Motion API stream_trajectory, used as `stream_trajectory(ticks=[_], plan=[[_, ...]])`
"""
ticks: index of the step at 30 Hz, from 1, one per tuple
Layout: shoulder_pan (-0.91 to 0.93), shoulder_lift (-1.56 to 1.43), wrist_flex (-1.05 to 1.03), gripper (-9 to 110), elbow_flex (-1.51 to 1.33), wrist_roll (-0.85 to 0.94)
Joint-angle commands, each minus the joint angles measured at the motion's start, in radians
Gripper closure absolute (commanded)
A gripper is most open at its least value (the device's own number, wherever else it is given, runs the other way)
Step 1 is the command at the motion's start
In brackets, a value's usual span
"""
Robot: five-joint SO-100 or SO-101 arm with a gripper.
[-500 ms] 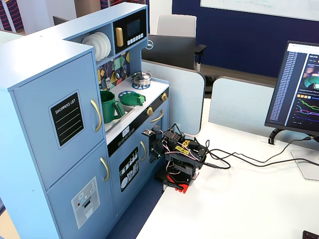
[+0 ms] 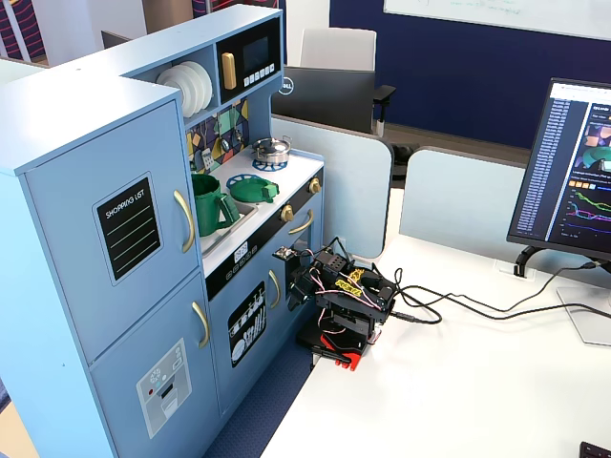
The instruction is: Pick up the lid from the counter and put it on the green recipient
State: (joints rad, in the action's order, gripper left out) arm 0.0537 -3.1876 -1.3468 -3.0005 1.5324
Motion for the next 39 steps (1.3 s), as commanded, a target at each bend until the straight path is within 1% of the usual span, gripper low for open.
stream_trajectory(ticks=[1, 2, 4, 9, 13, 19, 24, 32, 39], plan=[[0.110, 0.020, 0.044, 98, 0.055, -0.009], [0.163, 0.048, 0.133, 95, 0.097, 0.025], [0.288, 0.124, 0.319, 84, 0.207, 0.017], [0.509, 0.342, 0.874, 67, 0.449, 0.066], [0.571, 0.459, 1.154, 64, 0.537, 0.084], [0.584, 0.583, 1.293, 64, 0.597, 0.123], [0.574, 0.707, 1.355, 65, 0.658, 0.143], [0.561, 0.936, 1.408, 67, 0.815, 0.153], [0.551, 1.049, 1.420, 68, 0.891, 0.149]])
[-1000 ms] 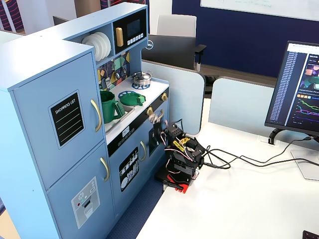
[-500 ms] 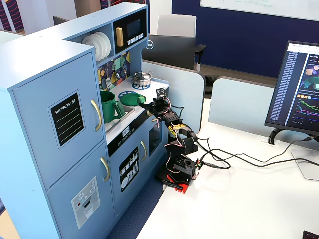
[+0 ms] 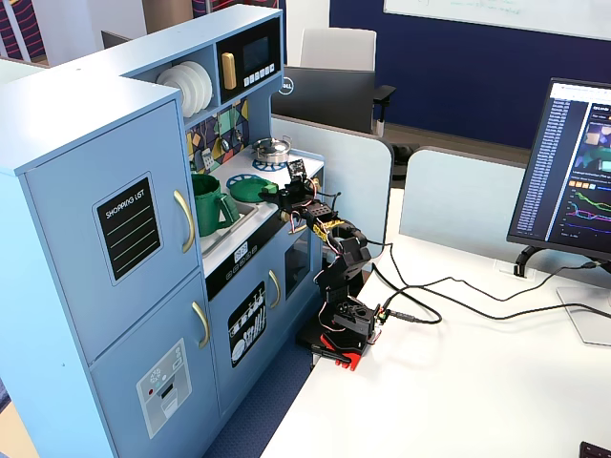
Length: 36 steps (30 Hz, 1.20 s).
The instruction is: Pick up the lid from the counter and put it on the green recipient
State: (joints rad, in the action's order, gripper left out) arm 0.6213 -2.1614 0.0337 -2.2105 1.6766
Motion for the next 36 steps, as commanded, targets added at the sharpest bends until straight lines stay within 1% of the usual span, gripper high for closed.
stream_trajectory(ticks=[1, 6, 8, 9, 12, 13, 19, 22, 28, 31, 36], plan=[[-0.021, 0.037, 0.046, 68, 0.109, 0.005], [-0.040, 0.095, 0.066, 69, 0.149, -0.002], [-0.048, 0.112, 0.067, 72, 0.160, -0.006], [-0.054, 0.117, 0.067, 76, 0.160, -0.006], [-0.066, 0.127, 0.060, 97, 0.158, 0.020], [-0.067, 0.132, 0.064, 102, 0.158, 0.017], [-0.069, 0.124, 0.084, 102, 0.201, -0.012], [-0.074, 0.106, 0.034, 102, 0.279, -0.017], [-0.135, 0.029, -0.204, 102, 0.492, -0.035], [-0.192, -0.009, -0.333, 102, 0.594, -0.041], [-0.304, -0.023, -0.485, 102, 0.761, -0.031]])
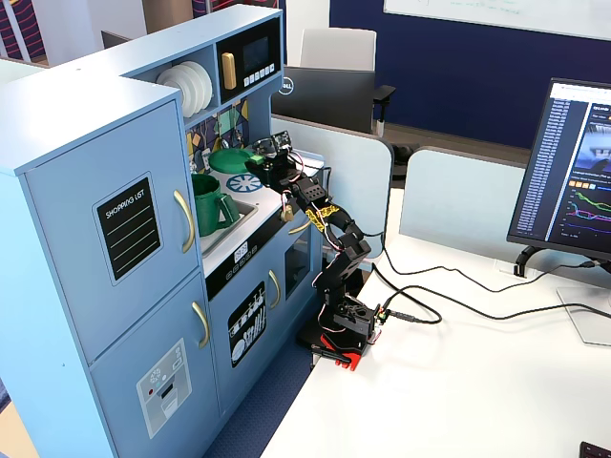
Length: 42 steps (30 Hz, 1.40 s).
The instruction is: Pick up the lid from the counter and put it on the green recipient
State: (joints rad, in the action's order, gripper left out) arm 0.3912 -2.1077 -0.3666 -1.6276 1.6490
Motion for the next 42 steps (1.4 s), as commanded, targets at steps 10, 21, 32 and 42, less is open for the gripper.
stream_trajectory(ticks=[10, 21, 32, 42], plan=[[-0.295, -0.100, -0.219, 102, 0.249, 0.080], [-0.330, -0.023, -0.170, 102, 0.225, 0.077], [-0.319, 0.031, -0.110, 102, 0.187, 0.067], [-0.316, 0.043, -0.110, 102, 0.155, 0.052]])
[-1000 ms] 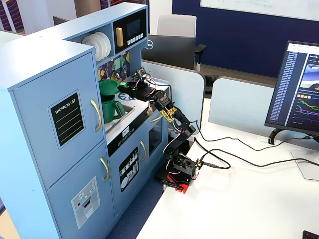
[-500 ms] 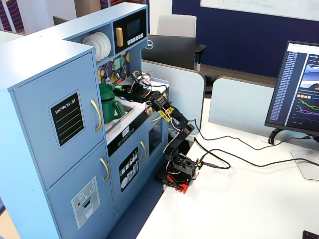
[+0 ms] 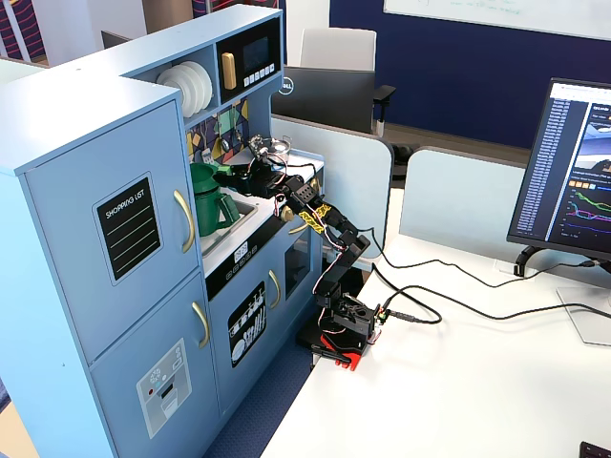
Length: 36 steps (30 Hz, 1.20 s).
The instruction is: Pick up the lid from the counter and put it on the green recipient
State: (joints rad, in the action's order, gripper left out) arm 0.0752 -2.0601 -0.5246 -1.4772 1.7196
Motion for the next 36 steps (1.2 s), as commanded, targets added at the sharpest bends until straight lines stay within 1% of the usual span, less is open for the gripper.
stream_trajectory(ticks=[1, 11, 12, 15, 17, 20, 25, 28, 32, 34, 36], plan=[[0.002, -0.005, 0.048, 102, -0.003, -0.018], [-0.020, -0.021, 0.069, 100, -0.055, -0.048], [-0.021, -0.023, 0.081, 93, -0.057, -0.077], [0.000, -0.021, 0.094, 73, -0.052, -0.072], [0.009, -0.029, 0.097, 65, -0.043, -0.071], [0.018, -0.051, 0.087, 62, -0.017, -0.066], [0.051, -0.187, -0.066, 63, 0.012, -0.087], [0.069, -0.344, -0.276, 65, -0.029, -0.084], [0.077, -0.574, -0.538, 68, -0.195, -0.132], [0.086, -0.672, -0.624, 69, -0.316, -0.143], [0.092, -0.756, -0.672, 72, -0.457, -0.161]])
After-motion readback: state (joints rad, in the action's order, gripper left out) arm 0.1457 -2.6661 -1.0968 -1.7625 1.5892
